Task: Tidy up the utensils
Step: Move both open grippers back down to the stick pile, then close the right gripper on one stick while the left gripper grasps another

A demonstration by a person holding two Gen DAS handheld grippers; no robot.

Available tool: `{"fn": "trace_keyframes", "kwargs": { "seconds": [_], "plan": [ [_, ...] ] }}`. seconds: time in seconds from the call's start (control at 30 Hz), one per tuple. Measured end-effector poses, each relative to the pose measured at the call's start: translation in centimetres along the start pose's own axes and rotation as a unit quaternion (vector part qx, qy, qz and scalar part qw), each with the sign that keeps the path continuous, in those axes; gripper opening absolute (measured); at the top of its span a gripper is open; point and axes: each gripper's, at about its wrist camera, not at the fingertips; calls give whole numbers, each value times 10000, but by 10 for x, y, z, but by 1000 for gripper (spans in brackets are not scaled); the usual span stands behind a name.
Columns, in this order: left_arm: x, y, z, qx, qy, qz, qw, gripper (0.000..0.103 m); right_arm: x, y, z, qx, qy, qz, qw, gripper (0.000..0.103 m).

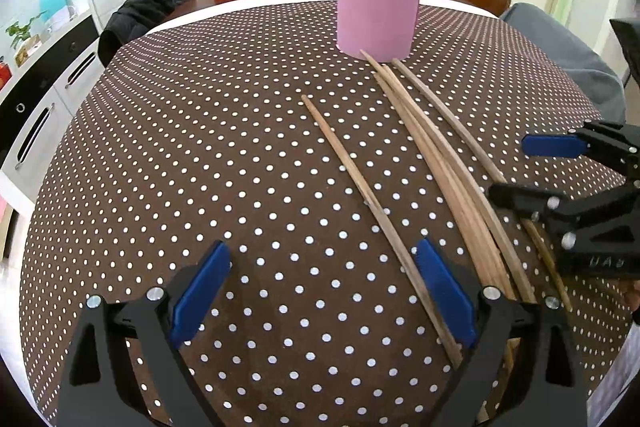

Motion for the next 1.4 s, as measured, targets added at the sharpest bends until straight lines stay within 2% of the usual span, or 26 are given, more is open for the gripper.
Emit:
{"fn": "trace_keyframes", "kwargs": {
  "seconds": [0.13,0.27,0.33,0.43,0.6,0.77,0.8,0.83,0.87,0.9,0.93,0.97,1.03,1.13,1.2,1.4],
  "plan": [
    [3,6,4,89,-11,-3,10000,93,-2,2,13,132,-187,-77,9997,61],
    [12,17,5,105,-116,37,9999,89,10,18,20,400,-21,27,9992,61],
    [14,23,8,213,-214,81,9995,79,17,23,18,285,-143,73,9995,61],
    [16,30,8,322,-360,95,9988,70,16,23,21,196,-164,37,9997,60],
    [23,44,9,262,-841,141,9960,70,10,16,43,397,-282,12,9988,61],
    [18,37,8,286,-701,35,9971,70,22,34,36,292,-148,57,9994,60],
    [16,34,8,295,-651,19,9974,70,24,36,33,249,-129,50,9996,56],
    [15,31,9,301,-579,-6,9979,70,25,39,31,205,-95,49,9997,45],
    [14,29,9,299,-515,-19,9982,69,27,44,28,150,-63,44,9999,39],
    [14,28,11,305,-388,-19,9988,65,27,43,26,123,-66,33,9999,28],
    [14,28,13,311,-299,-6,9991,60,27,44,24,96,-64,14,9999,21],
    [14,30,14,267,-306,11,9992,53,27,45,23,54,-82,-8,10000,19],
    [13,32,14,233,-291,13,9993,11,26,43,23,81,-95,-26,9999,7],
    [16,37,8,76,-535,-39,9985,7,20,34,29,279,-59,-15,9996,6],
    [16,36,1,-92,-912,-50,9958,5,14,26,35,420,-46,27,9991,6],
    [13,29,4,156,-740,8,9971,5,7,15,38,557,-5,65,9984,6]
  ]
}}
Point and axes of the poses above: each gripper's, at about its wrist camera, not at the fingertips, and x roughly the way its jaws point, z to its right, y to its top, and after that the axes turned 4 degrees about z, right-handed
